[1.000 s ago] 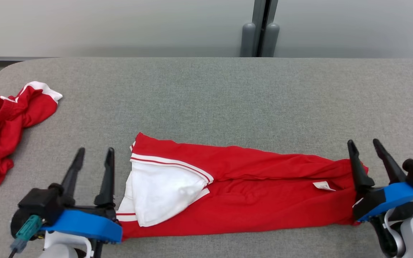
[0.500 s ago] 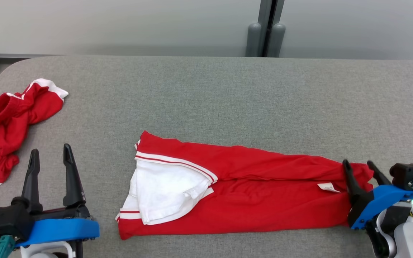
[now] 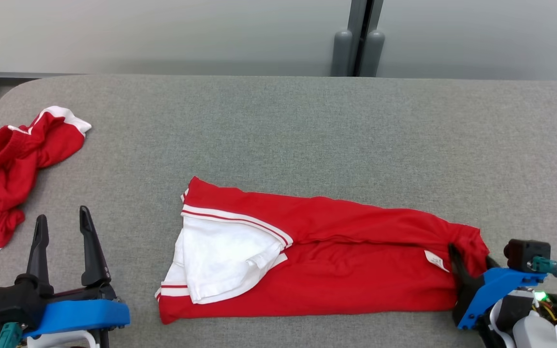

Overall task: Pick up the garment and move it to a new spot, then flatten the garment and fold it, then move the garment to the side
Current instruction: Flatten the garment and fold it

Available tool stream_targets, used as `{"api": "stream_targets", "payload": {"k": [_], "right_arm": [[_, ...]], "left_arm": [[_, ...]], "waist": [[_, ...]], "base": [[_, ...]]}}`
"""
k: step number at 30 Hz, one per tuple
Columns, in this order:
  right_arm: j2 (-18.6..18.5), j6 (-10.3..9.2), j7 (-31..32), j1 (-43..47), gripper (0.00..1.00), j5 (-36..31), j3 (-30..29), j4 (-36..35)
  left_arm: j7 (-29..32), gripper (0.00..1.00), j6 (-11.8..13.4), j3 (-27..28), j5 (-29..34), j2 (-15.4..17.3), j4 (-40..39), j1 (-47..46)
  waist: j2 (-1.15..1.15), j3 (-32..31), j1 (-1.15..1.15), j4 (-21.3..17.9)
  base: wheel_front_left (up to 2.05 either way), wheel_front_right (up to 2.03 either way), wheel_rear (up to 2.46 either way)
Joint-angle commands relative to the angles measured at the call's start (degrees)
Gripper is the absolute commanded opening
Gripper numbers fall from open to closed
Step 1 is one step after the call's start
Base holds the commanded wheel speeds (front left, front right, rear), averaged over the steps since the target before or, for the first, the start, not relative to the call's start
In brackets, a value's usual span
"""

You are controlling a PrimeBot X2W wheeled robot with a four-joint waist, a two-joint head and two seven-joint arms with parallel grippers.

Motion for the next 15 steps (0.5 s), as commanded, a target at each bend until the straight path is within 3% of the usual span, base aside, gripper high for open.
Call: {"api": "stream_targets", "payload": {"k": [1,7,15], "right_arm": [[0.87,0.05,0.04,1.54,0.0,0.94,0.75,0.8],[-1.33,0.02,-2.24,1.47,0.0,3.09,-1.26,-1.27],[-8.4,0.02,-1.24,2.99,0.0,4.46,-9.09,-3.47]], "left_arm": [[-0.24,1.0,-0.59,0.71,0.76,-0.39,0.34,0.27],[-0.25,1.0,-2.54,2.96,3.42,-1.89,1.15,1.03],[-0.25,1.0,-4.49,3.63,6.5,-3.1,1.83,1.57]], "waist": [[0.0,-0.28,-0.01,-0.19],[0.0,-1.41,-0.01,-0.76],[0.0,-2.48,-0.01,-0.72]], "base": [[0.0,0.0,0.0],[0.0,0.0,0.0],[0.0,0.0,0.0]]}}
